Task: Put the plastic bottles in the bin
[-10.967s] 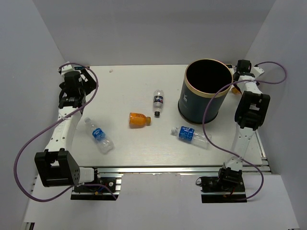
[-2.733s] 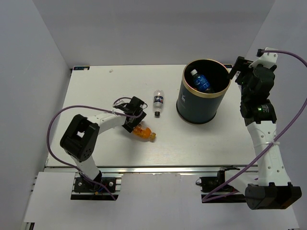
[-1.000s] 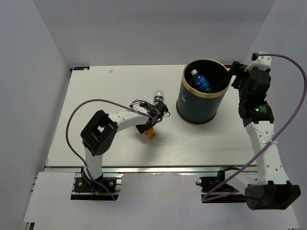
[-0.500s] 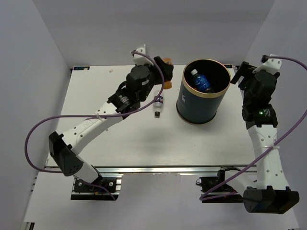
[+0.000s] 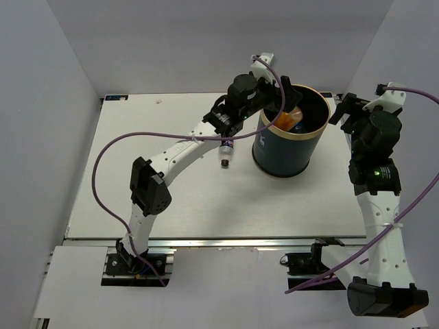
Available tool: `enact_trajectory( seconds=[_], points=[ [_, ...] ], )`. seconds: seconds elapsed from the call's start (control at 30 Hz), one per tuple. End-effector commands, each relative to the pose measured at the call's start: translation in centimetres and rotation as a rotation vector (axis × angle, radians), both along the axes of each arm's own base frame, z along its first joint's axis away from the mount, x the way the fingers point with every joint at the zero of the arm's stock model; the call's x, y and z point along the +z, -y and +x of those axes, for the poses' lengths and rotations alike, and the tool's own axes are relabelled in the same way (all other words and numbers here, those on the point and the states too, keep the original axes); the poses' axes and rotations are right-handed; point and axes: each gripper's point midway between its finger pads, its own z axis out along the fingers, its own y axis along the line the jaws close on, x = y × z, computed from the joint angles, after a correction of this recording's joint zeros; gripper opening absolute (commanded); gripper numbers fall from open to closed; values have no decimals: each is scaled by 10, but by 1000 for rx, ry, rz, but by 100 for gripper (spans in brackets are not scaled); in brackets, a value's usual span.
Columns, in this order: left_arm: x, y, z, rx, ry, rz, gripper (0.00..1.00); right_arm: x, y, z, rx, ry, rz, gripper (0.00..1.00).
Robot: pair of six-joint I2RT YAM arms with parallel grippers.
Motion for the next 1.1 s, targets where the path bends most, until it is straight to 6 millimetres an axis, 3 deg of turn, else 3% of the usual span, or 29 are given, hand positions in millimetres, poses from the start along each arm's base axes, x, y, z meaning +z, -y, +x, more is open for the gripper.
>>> enact_trajectory(
  seconds=[0.0, 0.13, 0.23, 0.33, 0.37, 0.43, 0.47, 0.57, 0.6, 0.7, 0.73, 0.77, 0.87, 0.93, 1.07],
  points=[
    [40, -10, -23, -53, 61, -29, 98, 20, -4, 1, 32, 50, -30, 89],
    [47, -18, -21, -15, 69, -13, 98, 22, -19, 3, 131, 54, -90, 89],
    [47, -41, -11, 108, 65, 34, 98, 29, -42, 7, 275, 80, -151, 89],
    [60, -83, -4, 263, 84, 62, 98, 42, -71, 3, 445, 107, -185, 89],
    [67, -105, 2, 306, 83, 57, 98, 54, -76, -1, 474, 132, -193, 89],
    [64, -129, 10, 345, 44, 60, 98, 60, -87, -4, 540, 131, -185, 89],
    [61, -152, 23, 393, 25, 59, 98, 63, -90, -5, 558, 131, -183, 89],
    [32, -191, 30, 456, -41, 83, 98, 69, -105, -6, 637, 113, -167, 89],
    [10, -201, 24, 460, -68, 122, 98, 68, -116, -5, 679, 104, -164, 89],
    [-24, -221, 23, 493, -118, 181, 98, 56, -141, -3, 747, 52, -158, 89],
    [-45, -225, 22, 496, -151, 216, 98, 50, -141, 3, 722, 23, -161, 89],
    [-59, -226, 21, 484, -176, 243, 98, 45, -153, 2, 743, 9, -161, 89],
    [-112, -218, 22, 430, -235, 351, 98, 28, -160, 7, 739, -30, -140, 90],
    [-152, -212, 30, 419, -304, 427, 98, 17, -155, 9, 698, -48, -107, 89],
    [-204, -203, 49, 427, -411, 522, 98, 21, -133, 9, 567, -29, -81, 89]
  ],
)
